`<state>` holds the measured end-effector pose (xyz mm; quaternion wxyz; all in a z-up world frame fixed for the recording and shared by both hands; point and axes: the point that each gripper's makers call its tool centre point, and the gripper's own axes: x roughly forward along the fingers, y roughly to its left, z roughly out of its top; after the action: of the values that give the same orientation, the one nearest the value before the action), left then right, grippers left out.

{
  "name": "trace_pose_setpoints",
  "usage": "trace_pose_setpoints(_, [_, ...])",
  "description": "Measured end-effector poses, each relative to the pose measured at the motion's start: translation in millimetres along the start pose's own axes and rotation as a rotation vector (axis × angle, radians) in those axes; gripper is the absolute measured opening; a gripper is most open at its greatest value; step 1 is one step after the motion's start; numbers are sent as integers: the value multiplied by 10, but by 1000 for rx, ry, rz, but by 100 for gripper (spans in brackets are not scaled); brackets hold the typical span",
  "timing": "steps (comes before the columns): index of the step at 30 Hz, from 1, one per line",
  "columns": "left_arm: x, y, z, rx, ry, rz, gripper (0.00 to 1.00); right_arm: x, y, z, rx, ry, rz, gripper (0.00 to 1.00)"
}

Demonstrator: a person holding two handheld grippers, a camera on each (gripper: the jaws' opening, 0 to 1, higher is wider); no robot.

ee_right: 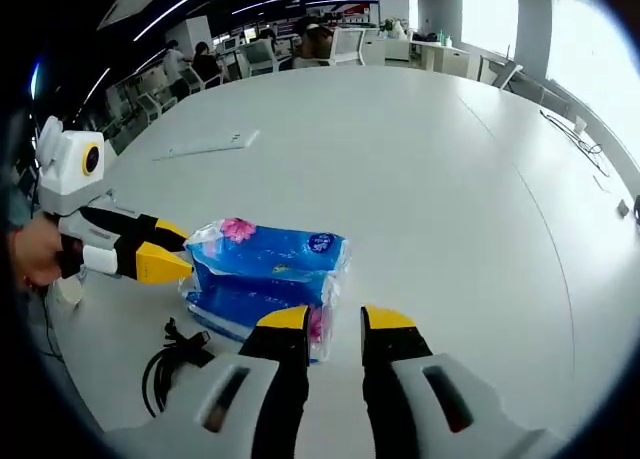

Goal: Arrange the tabletop items into an orderly group along one side of the table until the central work area is clear of visible clutter.

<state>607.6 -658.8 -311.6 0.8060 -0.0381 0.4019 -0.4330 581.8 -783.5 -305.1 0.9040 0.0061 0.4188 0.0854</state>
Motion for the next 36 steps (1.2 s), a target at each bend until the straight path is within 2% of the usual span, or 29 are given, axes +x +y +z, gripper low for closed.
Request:
trace_pose_setpoints(10, [-146,-67,62,17,-19,-2,34,-129,96,79,-11,-37,-3,22])
trace_pose_setpoints(12, [-185,-63,75,18,-24,4,38,-144,111,87,-11,-38,-2,23])
trace_pose_setpoints(22, [-395,-84,154,26,-52,15,48,-268,288,200,-24,-74,14,27])
trace_pose_setpoints(36, [-774,-86,239,29,-84,41,53,-452,566,328,-73,-102,60,31])
